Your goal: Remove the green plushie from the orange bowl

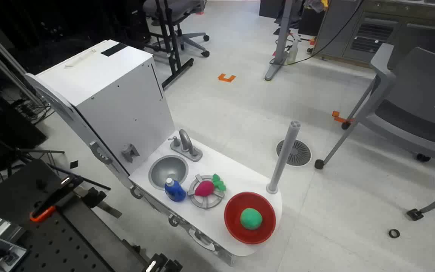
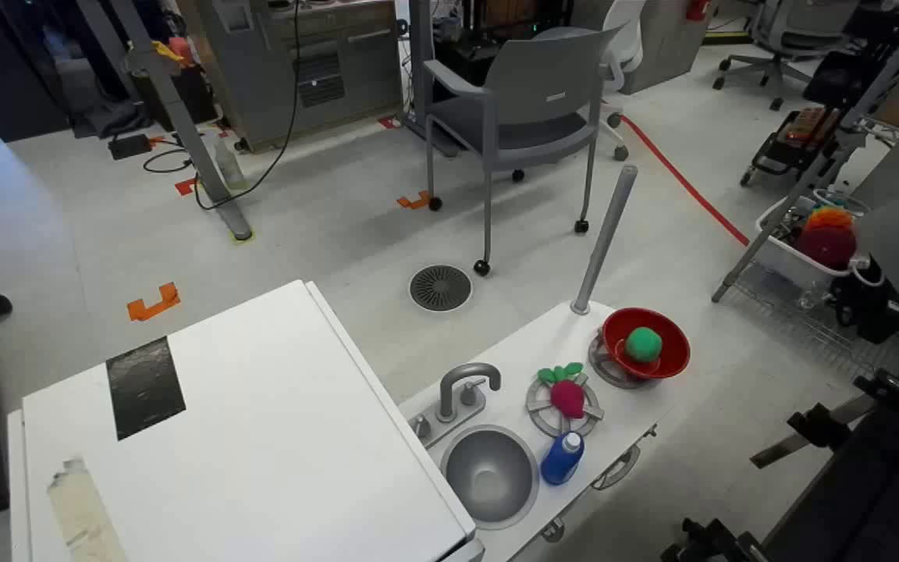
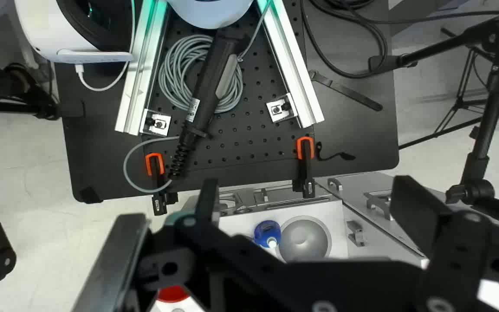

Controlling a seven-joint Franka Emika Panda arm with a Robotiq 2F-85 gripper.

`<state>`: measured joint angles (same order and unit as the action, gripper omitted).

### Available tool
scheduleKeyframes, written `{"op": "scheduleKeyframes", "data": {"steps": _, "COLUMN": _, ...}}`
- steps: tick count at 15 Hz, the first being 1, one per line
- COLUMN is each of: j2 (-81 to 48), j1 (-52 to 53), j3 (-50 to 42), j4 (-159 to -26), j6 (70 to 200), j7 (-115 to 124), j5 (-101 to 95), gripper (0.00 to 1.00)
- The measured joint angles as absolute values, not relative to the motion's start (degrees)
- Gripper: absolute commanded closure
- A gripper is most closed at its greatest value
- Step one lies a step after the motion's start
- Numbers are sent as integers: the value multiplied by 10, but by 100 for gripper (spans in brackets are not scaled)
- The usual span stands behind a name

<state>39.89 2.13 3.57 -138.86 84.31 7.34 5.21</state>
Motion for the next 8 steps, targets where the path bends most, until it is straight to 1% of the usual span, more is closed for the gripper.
{"op": "scheduleKeyframes", "data": {"steps": 8, "j2": 394, "j1": 21, "j3": 36, "j4": -1388, "j6": 843, "j7": 73, "j5": 52, "gripper": 0}}
